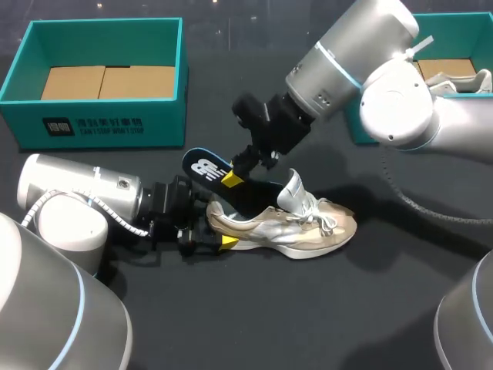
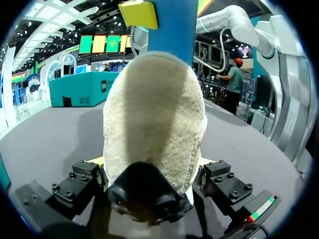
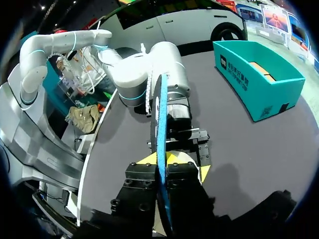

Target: Take the shoe out of the shoebox, open the shoe tongue, remove and reinsert the insole, then place the shoe into the shoebox

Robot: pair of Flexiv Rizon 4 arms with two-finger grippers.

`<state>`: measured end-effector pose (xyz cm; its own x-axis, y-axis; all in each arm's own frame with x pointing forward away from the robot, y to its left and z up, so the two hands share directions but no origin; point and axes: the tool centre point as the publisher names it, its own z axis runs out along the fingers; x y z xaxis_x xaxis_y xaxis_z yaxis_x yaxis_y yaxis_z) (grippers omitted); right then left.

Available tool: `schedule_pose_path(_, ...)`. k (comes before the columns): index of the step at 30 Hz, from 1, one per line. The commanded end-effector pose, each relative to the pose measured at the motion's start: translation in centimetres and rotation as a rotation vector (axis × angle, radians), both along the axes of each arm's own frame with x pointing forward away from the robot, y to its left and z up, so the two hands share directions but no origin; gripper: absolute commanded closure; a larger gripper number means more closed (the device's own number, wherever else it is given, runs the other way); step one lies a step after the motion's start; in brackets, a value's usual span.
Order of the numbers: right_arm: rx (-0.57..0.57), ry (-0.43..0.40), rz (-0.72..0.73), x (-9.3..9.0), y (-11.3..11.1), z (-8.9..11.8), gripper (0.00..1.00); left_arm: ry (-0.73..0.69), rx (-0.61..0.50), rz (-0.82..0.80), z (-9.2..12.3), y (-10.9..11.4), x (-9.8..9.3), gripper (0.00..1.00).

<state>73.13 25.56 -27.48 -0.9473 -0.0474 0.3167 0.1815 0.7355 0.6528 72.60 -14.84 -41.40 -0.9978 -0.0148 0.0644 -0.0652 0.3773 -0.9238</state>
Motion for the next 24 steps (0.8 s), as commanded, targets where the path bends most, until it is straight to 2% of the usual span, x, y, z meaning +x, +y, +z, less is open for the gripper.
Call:
schedule_pose_path(1, 0.003, 0.004, 0.005, 0.2, 0.0, -0.1, 1.00, 0.000, 0.002, 0.001, -0.3, 0.2, -0.1, 1.00)
schedule_pose_path(9, 0.003, 0.004, 0.005, 0.2, 0.0, -0.1, 1.00, 0.000, 0.002, 0.001, -0.3, 0.2, -0.1, 1.00)
schedule_pose_path(11, 0.070, -0.027, -0.014, 0.6, 1.7, 0.4, 1.00, 0.000, 0.002, 0.001, -0.3, 0.2, -0.1, 1.00)
schedule_pose_path(13, 0.081, -0.049, -0.020, 1.0, 2.6, 1.9, 1.00, 0.000, 0.002, 0.001, -0.3, 0.2, -0.1, 1.00)
schedule_pose_path(16, 0.084, -0.084, -0.021, 1.5, 3.0, 5.2, 1.00, 0.000, 0.002, 0.001, -0.3, 0.2, -0.1, 1.00)
schedule_pose_path(19, 0.088, -0.076, -0.031, 1.2, 1.9, 9.0, 1.00, 0.000, 0.002, 0.001, -0.3, 0.2, -0.1, 1.00)
schedule_pose_path(20, 0.093, -0.092, -0.084, 0.7, 1.1, 10.3, 1.00, 0.000, 0.002, 0.001, -0.3, 0.2, -0.1, 1.00)
schedule_pose_path(24, 0.093, -0.092, -0.084, 0.7, 1.1, 10.3, 1.00, 0.000, 0.002, 0.001, -0.3, 0.2, -0.1, 1.00)
